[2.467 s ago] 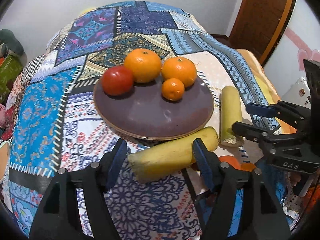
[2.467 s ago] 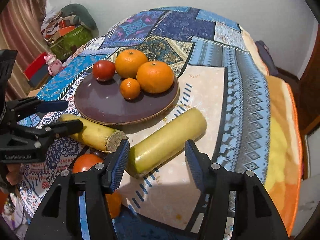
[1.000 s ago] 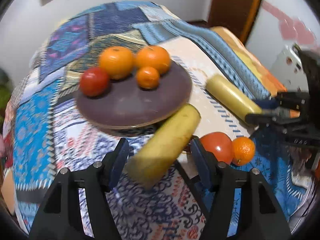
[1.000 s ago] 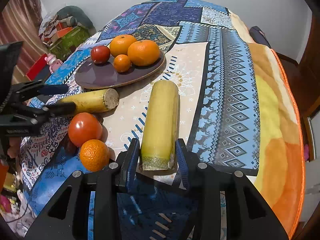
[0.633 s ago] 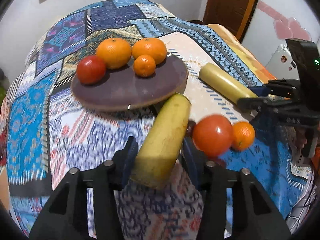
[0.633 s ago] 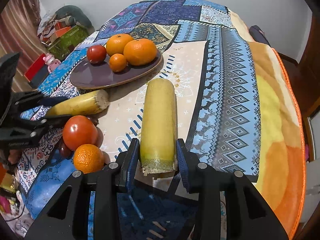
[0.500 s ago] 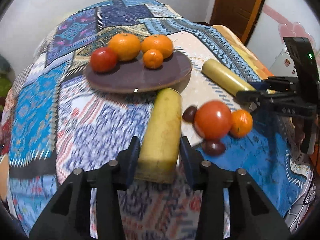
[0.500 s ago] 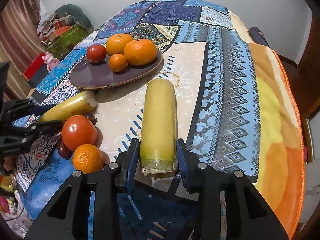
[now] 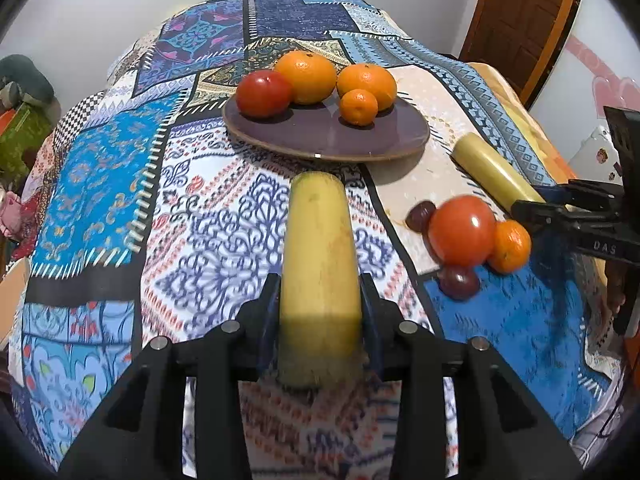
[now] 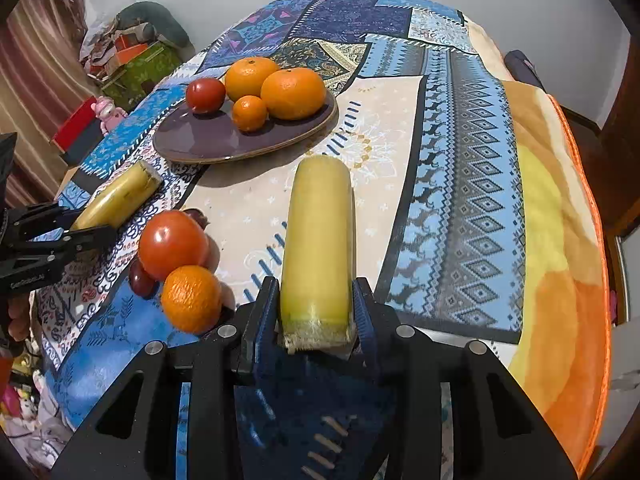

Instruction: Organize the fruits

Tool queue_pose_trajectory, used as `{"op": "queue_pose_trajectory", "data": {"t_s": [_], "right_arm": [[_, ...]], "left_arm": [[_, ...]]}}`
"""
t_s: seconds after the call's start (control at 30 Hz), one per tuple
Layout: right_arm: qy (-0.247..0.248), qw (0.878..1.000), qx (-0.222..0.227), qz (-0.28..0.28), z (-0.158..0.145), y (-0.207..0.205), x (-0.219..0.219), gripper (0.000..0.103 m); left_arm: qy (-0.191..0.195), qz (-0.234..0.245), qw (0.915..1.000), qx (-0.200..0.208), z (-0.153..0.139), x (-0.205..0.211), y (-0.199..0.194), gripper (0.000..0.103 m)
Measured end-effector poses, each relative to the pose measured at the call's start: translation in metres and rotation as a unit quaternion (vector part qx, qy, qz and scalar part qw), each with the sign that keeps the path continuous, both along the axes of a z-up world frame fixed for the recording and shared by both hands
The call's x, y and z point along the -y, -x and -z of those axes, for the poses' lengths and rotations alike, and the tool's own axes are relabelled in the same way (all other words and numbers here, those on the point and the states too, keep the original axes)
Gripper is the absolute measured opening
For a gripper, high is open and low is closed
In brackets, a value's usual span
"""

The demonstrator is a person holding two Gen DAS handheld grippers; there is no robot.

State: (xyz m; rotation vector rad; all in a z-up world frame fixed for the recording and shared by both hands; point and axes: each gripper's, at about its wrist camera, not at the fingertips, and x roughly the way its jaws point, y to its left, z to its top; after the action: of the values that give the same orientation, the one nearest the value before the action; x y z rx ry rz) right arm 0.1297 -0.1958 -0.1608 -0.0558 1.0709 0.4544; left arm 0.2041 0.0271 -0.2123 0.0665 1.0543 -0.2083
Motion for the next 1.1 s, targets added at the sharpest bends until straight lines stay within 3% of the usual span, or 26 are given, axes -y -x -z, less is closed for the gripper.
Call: {"op": "queue_pose_trajectory", "data": {"t_s": [0.4, 0.53, 1.1], "right_arm": [[0.012, 1.000, 0.014, 0.001, 0.012, -0.024, -0.017, 0.035], [0.013, 0.999, 0.030, 0.005, 0.011, -0.020, -0.018, 0.035], [-0.029, 0.998, 0.059, -0.003, -0.019, -0.030, -0.027, 0.034]], "left_arm": [[0.021, 0.001, 0.9998, 0.001, 0.011, 0.001, -0.024, 0.037], [0.012, -0.011, 0.9998, 0.012, 0.008, 0.000, -0.021, 0.037], [0.034, -0.034, 0.9969, 0.062, -0.034, -0.011, -0.029, 0.037]]}}
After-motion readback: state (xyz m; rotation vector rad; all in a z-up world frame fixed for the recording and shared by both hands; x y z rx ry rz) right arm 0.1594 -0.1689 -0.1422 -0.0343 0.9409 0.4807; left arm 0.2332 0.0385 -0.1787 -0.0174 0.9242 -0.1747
